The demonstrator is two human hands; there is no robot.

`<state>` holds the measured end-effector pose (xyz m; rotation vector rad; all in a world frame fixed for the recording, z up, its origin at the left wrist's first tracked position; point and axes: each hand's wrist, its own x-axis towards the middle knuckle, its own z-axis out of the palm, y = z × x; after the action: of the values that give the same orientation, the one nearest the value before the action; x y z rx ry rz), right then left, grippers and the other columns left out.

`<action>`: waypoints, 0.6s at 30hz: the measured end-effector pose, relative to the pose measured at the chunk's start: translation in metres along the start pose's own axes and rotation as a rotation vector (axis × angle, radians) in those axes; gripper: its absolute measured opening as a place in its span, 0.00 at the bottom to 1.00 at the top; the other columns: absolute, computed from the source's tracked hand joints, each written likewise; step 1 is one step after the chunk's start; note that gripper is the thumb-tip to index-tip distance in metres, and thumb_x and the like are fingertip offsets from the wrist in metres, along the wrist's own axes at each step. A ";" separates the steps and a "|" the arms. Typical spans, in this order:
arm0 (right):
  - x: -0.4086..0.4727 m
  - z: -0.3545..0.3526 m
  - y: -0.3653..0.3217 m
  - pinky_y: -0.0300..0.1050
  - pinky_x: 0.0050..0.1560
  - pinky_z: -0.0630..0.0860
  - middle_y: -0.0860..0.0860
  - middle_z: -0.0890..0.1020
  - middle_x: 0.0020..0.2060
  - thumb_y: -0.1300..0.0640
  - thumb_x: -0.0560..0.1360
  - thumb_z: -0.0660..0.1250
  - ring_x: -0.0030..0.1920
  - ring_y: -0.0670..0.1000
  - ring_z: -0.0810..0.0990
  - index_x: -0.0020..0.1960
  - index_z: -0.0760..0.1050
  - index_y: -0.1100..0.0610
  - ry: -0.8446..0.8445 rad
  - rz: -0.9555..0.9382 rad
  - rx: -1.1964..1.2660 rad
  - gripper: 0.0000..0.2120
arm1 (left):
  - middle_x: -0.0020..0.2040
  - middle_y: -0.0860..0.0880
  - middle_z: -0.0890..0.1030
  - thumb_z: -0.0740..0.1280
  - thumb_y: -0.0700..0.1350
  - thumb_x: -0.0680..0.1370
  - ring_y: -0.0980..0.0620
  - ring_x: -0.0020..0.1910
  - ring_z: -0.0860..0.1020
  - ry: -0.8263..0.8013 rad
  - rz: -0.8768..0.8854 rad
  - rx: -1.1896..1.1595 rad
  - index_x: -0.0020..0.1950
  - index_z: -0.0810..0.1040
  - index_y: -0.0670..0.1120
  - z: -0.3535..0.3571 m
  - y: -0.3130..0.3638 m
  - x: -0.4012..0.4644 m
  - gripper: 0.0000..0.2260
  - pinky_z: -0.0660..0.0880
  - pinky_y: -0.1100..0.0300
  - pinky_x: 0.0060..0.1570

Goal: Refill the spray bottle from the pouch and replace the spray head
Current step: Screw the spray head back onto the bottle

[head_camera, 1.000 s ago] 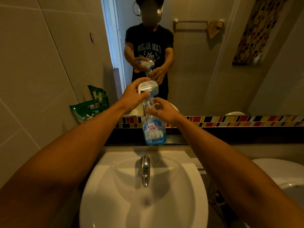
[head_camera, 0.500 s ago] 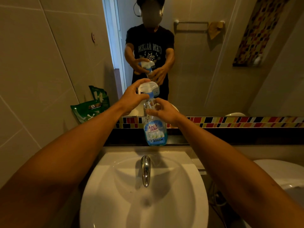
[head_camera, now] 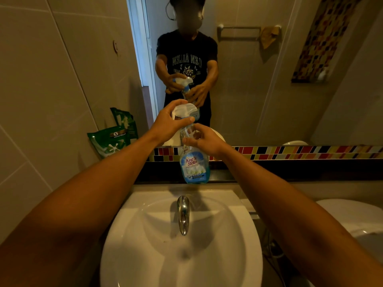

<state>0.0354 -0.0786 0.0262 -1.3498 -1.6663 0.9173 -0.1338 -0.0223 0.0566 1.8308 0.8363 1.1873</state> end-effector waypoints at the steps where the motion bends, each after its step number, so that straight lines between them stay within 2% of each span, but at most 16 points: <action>1: 0.001 0.001 0.000 0.34 0.42 0.79 0.50 0.83 0.53 0.53 0.78 0.73 0.51 0.47 0.83 0.70 0.73 0.56 -0.003 -0.004 0.007 0.23 | 0.63 0.49 0.78 0.76 0.42 0.74 0.51 0.61 0.78 0.018 0.015 0.003 0.71 0.73 0.50 0.001 0.000 -0.001 0.26 0.81 0.59 0.54; 3: 0.002 0.003 -0.001 0.37 0.43 0.80 0.50 0.83 0.53 0.53 0.78 0.74 0.52 0.49 0.84 0.70 0.73 0.56 -0.007 0.003 0.030 0.23 | 0.63 0.50 0.77 0.76 0.40 0.74 0.52 0.60 0.77 0.047 0.037 0.011 0.70 0.74 0.49 0.002 0.000 -0.001 0.26 0.80 0.60 0.54; 7: 0.003 0.003 0.000 0.34 0.38 0.79 0.49 0.83 0.51 0.54 0.78 0.74 0.50 0.48 0.84 0.70 0.73 0.57 0.005 0.019 0.045 0.24 | 0.63 0.50 0.77 0.73 0.36 0.76 0.56 0.57 0.77 0.014 0.030 0.027 0.72 0.73 0.48 0.000 0.000 0.000 0.26 0.79 0.67 0.49; 11: 0.003 0.003 0.002 0.35 0.41 0.80 0.51 0.83 0.54 0.53 0.78 0.74 0.53 0.50 0.84 0.71 0.73 0.57 0.005 0.007 0.029 0.24 | 0.64 0.49 0.77 0.72 0.36 0.76 0.52 0.61 0.77 -0.019 -0.005 0.024 0.72 0.73 0.49 -0.004 -0.003 0.002 0.26 0.80 0.66 0.49; 14: 0.004 0.004 0.000 0.39 0.46 0.81 0.51 0.83 0.54 0.54 0.78 0.74 0.53 0.51 0.84 0.70 0.73 0.57 -0.009 -0.004 0.039 0.23 | 0.63 0.49 0.78 0.76 0.41 0.74 0.50 0.61 0.78 -0.001 -0.003 0.007 0.71 0.73 0.50 -0.004 -0.003 0.001 0.26 0.81 0.58 0.55; 18: 0.004 0.005 -0.003 0.44 0.49 0.83 0.51 0.83 0.53 0.55 0.78 0.73 0.53 0.51 0.84 0.70 0.73 0.56 -0.028 0.019 0.082 0.22 | 0.61 0.51 0.77 0.76 0.39 0.74 0.49 0.61 0.77 0.032 0.017 0.005 0.70 0.73 0.49 -0.002 -0.002 0.001 0.26 0.81 0.57 0.56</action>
<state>0.0291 -0.0755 0.0274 -1.3047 -1.6216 1.0095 -0.1353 -0.0196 0.0558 1.8305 0.8435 1.2297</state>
